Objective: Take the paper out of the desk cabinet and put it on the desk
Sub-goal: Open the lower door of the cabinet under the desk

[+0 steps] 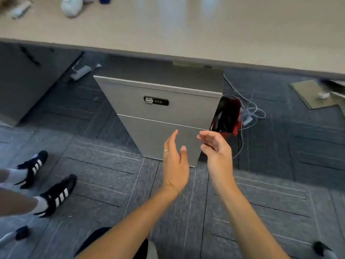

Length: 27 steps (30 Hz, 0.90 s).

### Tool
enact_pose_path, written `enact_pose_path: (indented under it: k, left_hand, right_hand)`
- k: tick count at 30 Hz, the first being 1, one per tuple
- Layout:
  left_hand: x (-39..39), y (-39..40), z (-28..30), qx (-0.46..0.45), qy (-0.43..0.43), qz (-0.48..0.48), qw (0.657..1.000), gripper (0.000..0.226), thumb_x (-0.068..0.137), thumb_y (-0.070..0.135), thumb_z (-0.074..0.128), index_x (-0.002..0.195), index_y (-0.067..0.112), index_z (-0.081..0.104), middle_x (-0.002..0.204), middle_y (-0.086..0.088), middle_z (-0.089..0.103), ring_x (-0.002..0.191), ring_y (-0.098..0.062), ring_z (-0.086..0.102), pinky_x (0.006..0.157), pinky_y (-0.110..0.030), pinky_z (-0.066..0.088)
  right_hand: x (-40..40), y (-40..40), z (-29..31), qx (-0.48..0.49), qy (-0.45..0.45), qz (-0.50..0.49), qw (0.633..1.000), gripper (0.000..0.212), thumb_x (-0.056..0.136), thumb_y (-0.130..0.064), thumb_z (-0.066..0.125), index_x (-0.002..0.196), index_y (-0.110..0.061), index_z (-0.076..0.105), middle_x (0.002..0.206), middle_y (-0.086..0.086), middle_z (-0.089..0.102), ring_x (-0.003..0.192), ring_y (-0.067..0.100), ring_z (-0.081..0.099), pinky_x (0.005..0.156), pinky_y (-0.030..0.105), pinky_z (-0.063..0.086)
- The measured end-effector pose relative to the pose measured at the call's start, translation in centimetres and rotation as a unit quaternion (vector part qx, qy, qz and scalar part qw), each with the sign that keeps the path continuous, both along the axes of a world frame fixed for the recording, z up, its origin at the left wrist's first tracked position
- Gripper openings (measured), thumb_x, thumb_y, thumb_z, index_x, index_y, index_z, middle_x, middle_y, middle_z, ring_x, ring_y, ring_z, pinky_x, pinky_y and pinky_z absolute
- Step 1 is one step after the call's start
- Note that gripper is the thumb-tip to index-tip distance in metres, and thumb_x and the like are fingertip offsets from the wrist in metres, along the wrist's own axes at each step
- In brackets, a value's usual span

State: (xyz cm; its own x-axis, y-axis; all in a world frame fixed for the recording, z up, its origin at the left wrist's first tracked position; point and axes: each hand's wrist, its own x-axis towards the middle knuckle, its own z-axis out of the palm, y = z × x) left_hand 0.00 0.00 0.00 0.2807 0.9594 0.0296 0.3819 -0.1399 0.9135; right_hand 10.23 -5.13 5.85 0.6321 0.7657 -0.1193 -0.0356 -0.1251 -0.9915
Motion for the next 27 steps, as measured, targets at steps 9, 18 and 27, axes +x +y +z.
enact_pose_path:
  k: [9,18,27]
  left_hand:
    - [1.0,1.7,-6.3,0.118,0.029,-0.021,0.992,0.052,0.102,0.034,0.034,0.154,0.034,0.027,0.158,0.005,0.033,0.145,-0.014,0.036,0.120,-0.036,0.032]
    - [0.0,1.2,-7.9,0.144,0.141,-0.020,0.979,0.055,0.102,0.035,0.037,0.154,0.032,0.020,0.162,-0.004,0.028,0.148,-0.025,0.032,0.118,-0.051,0.031]
    - [-0.9,-1.0,-8.8,0.154,0.199,-0.033,0.967,0.075,0.095,0.024,0.057,0.157,0.029,0.014,0.165,-0.009,0.022,0.153,-0.028,0.024,0.120,-0.049,0.030]
  right_hand:
    - [2.8,1.4,-6.3,0.053,-0.051,-0.084,0.994,0.056,0.085,0.016,0.052,0.122,-0.024,0.064,0.130,0.004,0.062,0.119,0.020,0.061,0.102,0.039,0.052]
    - [4.0,4.2,-10.8,-0.015,-0.019,0.064,0.998,0.105,0.073,-0.020,0.062,0.160,-0.043,0.007,0.171,-0.002,0.024,0.159,0.018,0.018,0.125,0.052,0.025]
    - [2.0,1.7,-9.4,-0.024,-0.035,0.076,0.996,0.099,0.090,0.003,0.057,0.164,-0.036,0.003,0.153,-0.007,0.045,0.136,0.030,0.050,0.111,0.053,0.044]
